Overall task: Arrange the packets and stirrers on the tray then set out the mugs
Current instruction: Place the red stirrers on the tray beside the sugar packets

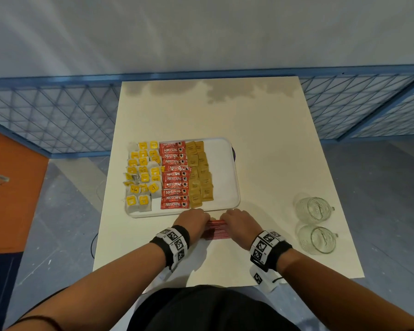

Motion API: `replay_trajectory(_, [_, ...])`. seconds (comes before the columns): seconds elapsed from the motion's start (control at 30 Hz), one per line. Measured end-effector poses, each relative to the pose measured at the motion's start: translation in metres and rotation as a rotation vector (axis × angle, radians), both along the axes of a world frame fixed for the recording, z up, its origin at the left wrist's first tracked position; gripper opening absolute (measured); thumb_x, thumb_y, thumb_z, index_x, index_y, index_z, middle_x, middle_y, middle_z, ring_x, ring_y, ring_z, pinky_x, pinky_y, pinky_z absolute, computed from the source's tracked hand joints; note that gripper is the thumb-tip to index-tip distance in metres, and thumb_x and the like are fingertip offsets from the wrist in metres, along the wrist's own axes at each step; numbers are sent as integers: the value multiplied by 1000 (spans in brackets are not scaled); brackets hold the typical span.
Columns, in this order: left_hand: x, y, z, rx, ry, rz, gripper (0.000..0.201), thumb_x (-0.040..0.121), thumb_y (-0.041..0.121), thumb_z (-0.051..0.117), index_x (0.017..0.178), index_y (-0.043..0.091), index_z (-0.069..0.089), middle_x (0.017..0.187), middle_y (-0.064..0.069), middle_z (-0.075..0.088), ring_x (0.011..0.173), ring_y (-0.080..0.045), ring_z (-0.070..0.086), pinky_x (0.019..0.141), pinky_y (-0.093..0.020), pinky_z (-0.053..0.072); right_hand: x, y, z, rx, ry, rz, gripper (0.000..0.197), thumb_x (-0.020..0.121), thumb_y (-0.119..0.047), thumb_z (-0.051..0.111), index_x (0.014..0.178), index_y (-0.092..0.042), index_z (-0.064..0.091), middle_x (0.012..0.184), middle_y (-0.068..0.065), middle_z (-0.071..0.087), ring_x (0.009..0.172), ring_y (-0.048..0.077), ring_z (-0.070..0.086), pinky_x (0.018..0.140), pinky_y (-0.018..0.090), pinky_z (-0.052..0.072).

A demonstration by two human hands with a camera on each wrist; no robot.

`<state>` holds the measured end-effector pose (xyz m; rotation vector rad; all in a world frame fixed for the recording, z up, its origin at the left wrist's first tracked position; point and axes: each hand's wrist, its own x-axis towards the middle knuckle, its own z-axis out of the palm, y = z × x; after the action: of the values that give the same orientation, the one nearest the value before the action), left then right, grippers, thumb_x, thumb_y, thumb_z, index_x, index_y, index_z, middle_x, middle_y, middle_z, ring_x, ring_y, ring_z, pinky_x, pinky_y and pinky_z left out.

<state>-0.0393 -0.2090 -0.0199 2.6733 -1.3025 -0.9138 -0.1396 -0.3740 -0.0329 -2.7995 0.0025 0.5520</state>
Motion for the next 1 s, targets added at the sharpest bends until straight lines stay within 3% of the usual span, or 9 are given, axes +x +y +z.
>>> replay_trajectory(0.17, [2, 5, 4, -38, 40, 29, 21, 97, 28, 56, 115, 18, 61, 106, -6, 61, 94, -26, 63, 86, -38, 52, 7, 0, 5, 43, -8, 21, 12, 100, -30, 50, 105, -21, 57, 97, 2, 66, 83, 27, 64, 71, 39, 45])
replay_trajectory(0.33, [6, 11, 12, -63, 115, 50, 27, 101, 35, 49, 120, 17, 53, 111, -5, 57, 92, -24, 60, 85, -39, 51, 18, -2, 17, 117, 52, 50, 22, 105, -36, 46, 117, -20, 55, 108, 3, 63, 94, 25, 61, 80, 42, 50])
replay_trajectory(0.47, [11, 15, 25, -93, 81, 31, 30, 96, 46, 54, 112, 22, 58, 104, 0, 64, 90, -20, 60, 82, -38, 51, 28, -5, 30, 187, 96, 87, 29, 106, -38, 41, 124, -22, 57, 114, 2, 65, 101, 25, 62, 85, 44, 50])
replay_trajectory(0.57, [14, 17, 33, -111, 63, 20, 32, 93, 54, 57, 106, 25, 58, 97, 4, 65, 82, -17, 59, 73, -33, 48, 36, -7, 41, 223, 118, 97, 29, 105, -38, 43, 120, -22, 61, 112, 2, 67, 100, 23, 62, 87, 43, 49])
replay_trajectory(0.8, [18, 18, 45, -183, 127, 35, 19, 97, 35, 46, 100, 20, 57, 88, -1, 64, 75, -21, 55, 66, -33, 41, 52, -12, 69, 318, 189, 109, 28, 105, -41, 49, 123, -25, 64, 114, -1, 69, 100, 19, 60, 86, 39, 48])
replay_trajectory(0.93, [21, 23, 44, -253, 238, 67, 34, 96, 49, 40, 97, 21, 58, 84, 0, 65, 72, -20, 58, 67, -37, 48, 58, -19, 86, 427, 188, 112, 30, 99, -47, 59, 119, -26, 69, 106, -9, 70, 92, 11, 61, 83, 34, 51])
replay_trajectory(1.0, [19, 23, 44, -307, 274, 106, 43, 95, 56, 36, 91, 20, 59, 76, 2, 63, 66, -17, 57, 65, -38, 48, 61, -23, 92, 513, 147, 19, 37, 96, -54, 60, 114, -25, 74, 103, -9, 73, 90, 6, 64, 82, 27, 52])
